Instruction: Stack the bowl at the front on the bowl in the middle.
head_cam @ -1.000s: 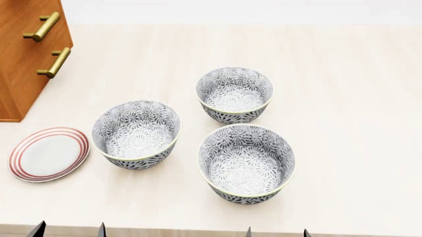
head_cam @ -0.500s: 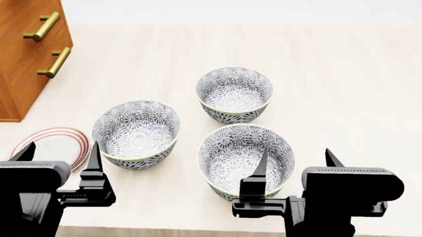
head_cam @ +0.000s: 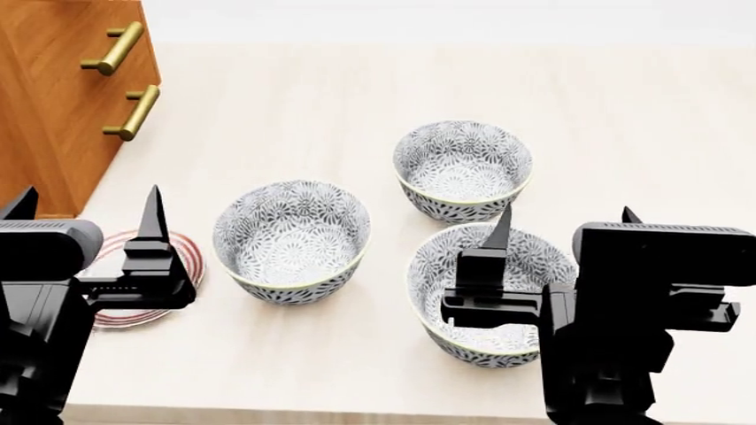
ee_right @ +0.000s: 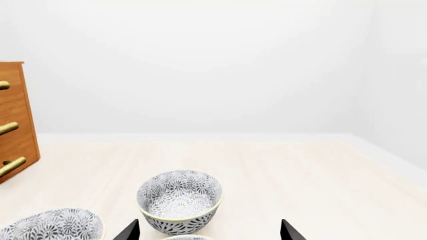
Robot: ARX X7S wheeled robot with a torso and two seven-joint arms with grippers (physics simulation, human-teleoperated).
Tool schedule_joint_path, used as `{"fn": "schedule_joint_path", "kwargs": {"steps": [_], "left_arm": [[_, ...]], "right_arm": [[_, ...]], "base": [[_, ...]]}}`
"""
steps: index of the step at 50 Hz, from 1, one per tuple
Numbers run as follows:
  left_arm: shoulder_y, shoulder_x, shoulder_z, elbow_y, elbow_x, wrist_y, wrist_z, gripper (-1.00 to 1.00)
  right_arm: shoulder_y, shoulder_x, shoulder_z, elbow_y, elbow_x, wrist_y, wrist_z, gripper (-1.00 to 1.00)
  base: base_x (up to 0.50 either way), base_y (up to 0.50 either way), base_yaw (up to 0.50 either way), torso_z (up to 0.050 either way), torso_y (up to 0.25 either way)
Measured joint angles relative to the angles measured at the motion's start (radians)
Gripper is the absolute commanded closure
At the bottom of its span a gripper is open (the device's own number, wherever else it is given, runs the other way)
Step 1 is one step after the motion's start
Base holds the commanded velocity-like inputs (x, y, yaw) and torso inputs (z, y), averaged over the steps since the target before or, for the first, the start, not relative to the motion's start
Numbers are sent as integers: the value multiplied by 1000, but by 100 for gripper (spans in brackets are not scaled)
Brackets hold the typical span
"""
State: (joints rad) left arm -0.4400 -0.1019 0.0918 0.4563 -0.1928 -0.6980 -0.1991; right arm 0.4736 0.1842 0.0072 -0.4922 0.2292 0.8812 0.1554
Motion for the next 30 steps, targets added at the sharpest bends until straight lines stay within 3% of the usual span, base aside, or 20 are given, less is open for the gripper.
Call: {"fn": "schedule_joint_path", "kwargs": {"steps": [6,11,30], "left_arm": [[-4,-7,4,3,-3,-2,-9,-100],[-5,-14,6,4,-4,-1,-15,-100],[-2,-28,21,0,-19,9,-32,-100]], "right_arm": [[8,2,-8,-1,0,13,9,-100],[7,1,-11,-3,10,9,7,-100],[9,11,-22,2,23,15,10,-100]], "base": [[0,500,0,0,0],[49,0,0,0,0],[500,0,0,0,0]]}}
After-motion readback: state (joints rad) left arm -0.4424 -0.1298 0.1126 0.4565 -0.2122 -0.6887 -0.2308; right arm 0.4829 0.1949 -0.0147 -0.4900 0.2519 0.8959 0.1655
